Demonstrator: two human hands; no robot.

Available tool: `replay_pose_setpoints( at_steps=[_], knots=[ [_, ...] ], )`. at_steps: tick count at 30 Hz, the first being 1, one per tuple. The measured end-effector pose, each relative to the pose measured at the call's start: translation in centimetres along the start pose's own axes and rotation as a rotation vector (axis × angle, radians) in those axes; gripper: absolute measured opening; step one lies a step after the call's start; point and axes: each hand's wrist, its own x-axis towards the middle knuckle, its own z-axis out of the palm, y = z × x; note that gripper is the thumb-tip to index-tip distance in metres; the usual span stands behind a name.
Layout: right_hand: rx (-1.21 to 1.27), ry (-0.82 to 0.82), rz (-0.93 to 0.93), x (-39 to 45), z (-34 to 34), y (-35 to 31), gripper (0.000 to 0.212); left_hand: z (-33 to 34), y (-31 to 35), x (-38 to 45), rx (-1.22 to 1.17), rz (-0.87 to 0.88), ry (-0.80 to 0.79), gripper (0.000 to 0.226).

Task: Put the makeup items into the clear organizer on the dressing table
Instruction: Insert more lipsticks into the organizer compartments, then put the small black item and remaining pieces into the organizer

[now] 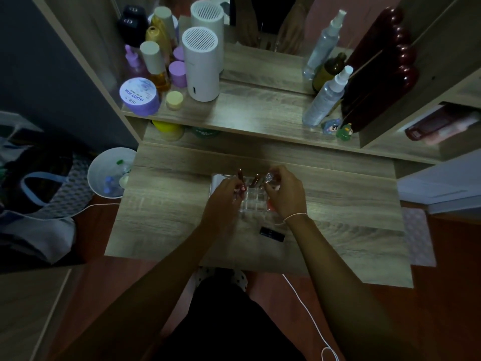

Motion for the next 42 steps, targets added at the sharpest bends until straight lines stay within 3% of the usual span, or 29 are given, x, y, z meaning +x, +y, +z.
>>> replay_pose_setpoints(
  at_steps=[5,9,14,18,21,29,42],
  knots=[
    [0.03,0.093,0.015,-1.8,-1.1,0.1,0.034,0.1,-0.2,-0.7,0.063,-0.045,0.048,0.017],
    [0.003,0.223,-0.026,-5.9,-1.3,1.2,0.018,0.1,-0.7,-3.1,0.262,0.064,-0.053,0.028],
    [-0.126,0.031,0.048,-10.6,0.7,4.9,0.017,0.7,-1.3,-6.2,0.388,0.225,-0.2,0.05],
    [-0.104,-0.104,0.127,-12.6,1.7,6.3,0.047,1.6,-2.1,-7.0,0.558,0.268,-0.323,0.053],
    [-0.1,-0.1,0.184,-12.7,2.3,6.3,0.052,2.0,-2.7,-7.0,0.628,0.216,-0.392,0.059],
    [-0.096,-0.085,0.18,-12.1,2.5,5.8,0.033,2.8,-3.5,-6.9,0.677,0.165,-0.42,0.069],
    [0.04,0.073,0.072,-6.4,0.0,-0.5,0.022,3.2,-4.3,-7.1,0.655,0.153,-0.379,0.068]
  ],
)
